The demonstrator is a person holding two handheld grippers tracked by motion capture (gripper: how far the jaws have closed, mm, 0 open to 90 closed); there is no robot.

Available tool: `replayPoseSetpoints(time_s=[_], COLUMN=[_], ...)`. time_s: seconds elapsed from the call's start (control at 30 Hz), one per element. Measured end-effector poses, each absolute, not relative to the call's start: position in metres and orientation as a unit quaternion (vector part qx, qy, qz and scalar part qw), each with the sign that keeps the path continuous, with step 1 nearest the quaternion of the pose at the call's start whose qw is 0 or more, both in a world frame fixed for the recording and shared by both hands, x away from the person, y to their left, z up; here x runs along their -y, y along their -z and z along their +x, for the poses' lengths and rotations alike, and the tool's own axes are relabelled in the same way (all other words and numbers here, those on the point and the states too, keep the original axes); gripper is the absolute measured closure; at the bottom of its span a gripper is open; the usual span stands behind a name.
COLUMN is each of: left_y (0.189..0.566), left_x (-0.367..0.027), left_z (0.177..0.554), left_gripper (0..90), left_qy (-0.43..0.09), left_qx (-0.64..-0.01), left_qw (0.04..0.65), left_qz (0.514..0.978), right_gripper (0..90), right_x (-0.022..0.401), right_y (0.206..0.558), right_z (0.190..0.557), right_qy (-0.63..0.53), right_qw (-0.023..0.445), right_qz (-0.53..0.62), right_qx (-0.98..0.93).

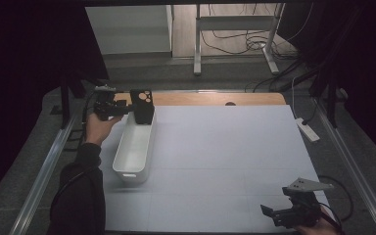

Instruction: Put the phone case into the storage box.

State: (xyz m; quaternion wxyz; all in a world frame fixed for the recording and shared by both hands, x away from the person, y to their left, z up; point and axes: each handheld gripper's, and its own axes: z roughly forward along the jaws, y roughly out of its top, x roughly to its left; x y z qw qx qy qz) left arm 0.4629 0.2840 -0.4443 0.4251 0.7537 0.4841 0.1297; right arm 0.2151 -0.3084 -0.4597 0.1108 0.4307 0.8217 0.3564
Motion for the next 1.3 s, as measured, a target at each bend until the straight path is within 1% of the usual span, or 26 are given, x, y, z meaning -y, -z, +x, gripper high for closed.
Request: replayPoseSetpoints(time_s=[0.23, 0.43, 0.47, 0.63, 0.8, 0.87, 1.03, 1.3], left_y=[0.442, 0.440, 0.439, 0.439, 0.440, 0.441, 0.442, 0.441], left_x=[-0.285, -0.282, -0.282, -0.280, -0.278, -0.277, -0.276, -0.273], left_z=[0.456, 0.451, 0.450, 0.444, 0.439, 0.437, 0.431, 0.418], left_gripper=[31.6, 20.3, 20.3, 12.1, 7.3, 4.0, 0.2, 0.0], left_qy=[-0.111, -0.099, -0.100, -0.094, -0.084, -0.079, -0.079, -0.086], left_qx=[-0.478, -0.471, -0.469, -0.463, -0.462, -0.462, -0.460, -0.451], left_qw=[0.429, 0.432, 0.431, 0.421, 0.413, 0.413, 0.417, 0.429], left_qz=[0.758, 0.762, 0.764, 0.774, 0.780, 0.781, 0.780, 0.778], right_gripper=[0.0, 0.0, 0.0, 0.0, 0.0, 0.0, 0.0, 0.0], right_x=[0.309, 0.309, 0.309, 0.309, 0.308, 0.308, 0.308, 0.308], right_y=[0.460, 0.460, 0.460, 0.460, 0.460, 0.459, 0.459, 0.459], right_z=[0.215, 0.215, 0.215, 0.216, 0.215, 0.215, 0.215, 0.215], right_qy=[-0.357, -0.357, -0.357, -0.357, -0.357, -0.356, -0.356, -0.356], right_qw=[0.111, 0.111, 0.111, 0.111, 0.111, 0.112, 0.112, 0.112], right_qz=[0.431, 0.431, 0.430, 0.430, 0.431, 0.430, 0.431, 0.431], right_qx=[-0.822, -0.821, -0.822, -0.822, -0.821, -0.822, -0.822, -0.822])
